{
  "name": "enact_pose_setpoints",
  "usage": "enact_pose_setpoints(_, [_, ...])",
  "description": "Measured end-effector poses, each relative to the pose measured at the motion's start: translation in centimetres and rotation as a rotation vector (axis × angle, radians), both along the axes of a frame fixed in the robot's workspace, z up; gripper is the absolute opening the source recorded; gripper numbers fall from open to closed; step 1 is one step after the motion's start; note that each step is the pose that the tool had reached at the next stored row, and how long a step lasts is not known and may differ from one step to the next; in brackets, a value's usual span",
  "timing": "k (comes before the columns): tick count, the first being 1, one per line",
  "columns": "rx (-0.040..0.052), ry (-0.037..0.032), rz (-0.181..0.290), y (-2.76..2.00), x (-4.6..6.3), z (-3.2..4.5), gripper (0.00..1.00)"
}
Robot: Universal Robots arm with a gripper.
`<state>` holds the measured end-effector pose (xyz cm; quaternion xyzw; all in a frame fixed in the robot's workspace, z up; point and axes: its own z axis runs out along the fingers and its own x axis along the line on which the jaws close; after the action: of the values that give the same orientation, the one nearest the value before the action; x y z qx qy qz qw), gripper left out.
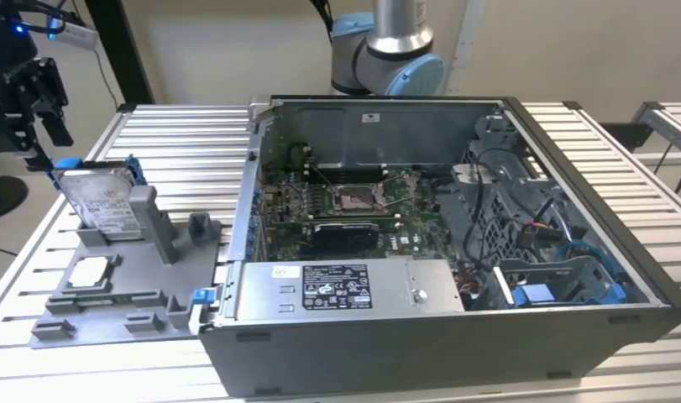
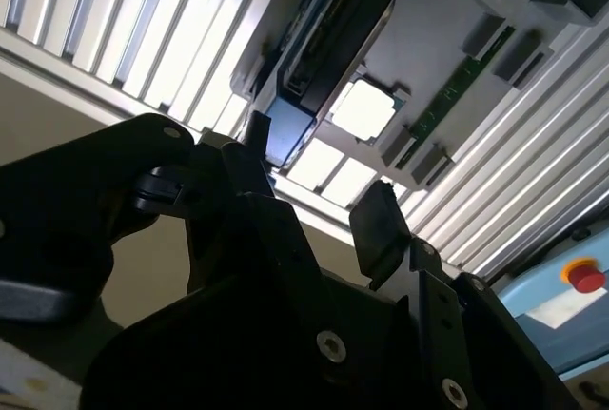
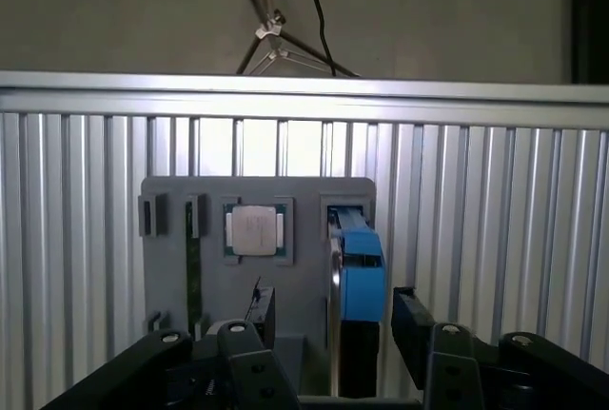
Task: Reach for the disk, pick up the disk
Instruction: 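Pick up the disk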
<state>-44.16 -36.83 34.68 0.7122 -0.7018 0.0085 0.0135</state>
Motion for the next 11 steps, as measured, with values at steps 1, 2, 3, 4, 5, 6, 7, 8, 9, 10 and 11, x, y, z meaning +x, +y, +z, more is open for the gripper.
enact_pose_setpoints(1, [-0.0001, 0.0014, 0.000, 0.00, 0.00, -0.12, 1.00])
enact_pose_setpoints(2, [-0.0001, 0.0026, 0.000, 0.00, 0.00, -0.25, 1.00])
enact_pose_setpoints(3, [0.0000, 0.0035, 0.000, 0.00, 0.00, -0.37, 1.00])
enact_pose_setpoints(4, [0.0010, 0.0039, 0.000, 0.00, 0.00, -0.48, 1.00])
enact_pose_setpoints(5, [0.0028, 0.0039, 0.000, 0.00, 0.00, -0.57, 1.00])
enact_pose_setpoints(6, [0.0058, 0.0039, 0.000, -0.01, 0.01, -0.67, 1.00])
enact_pose_setpoints(7, [0.0099, 0.0041, 0.000, -0.01, 0.00, -0.75, 1.00])
enact_pose_setpoints(8, [0.0143, 0.0042, 0.000, -0.01, 0.00, -0.82, 1.00])
enact_pose_setpoints(9, [0.0194, 0.0041, 0.000, 0.00, 0.00, -0.91, 1.00])
enact_pose_setpoints(10, [0.0240, 0.0040, 0.000, 0.00, 0.00, -0.99, 1.00])
enact_pose_setpoints(11, [0.0293, 0.0039, 0.000, 0.00, 0.00, -1.07, 1.00])
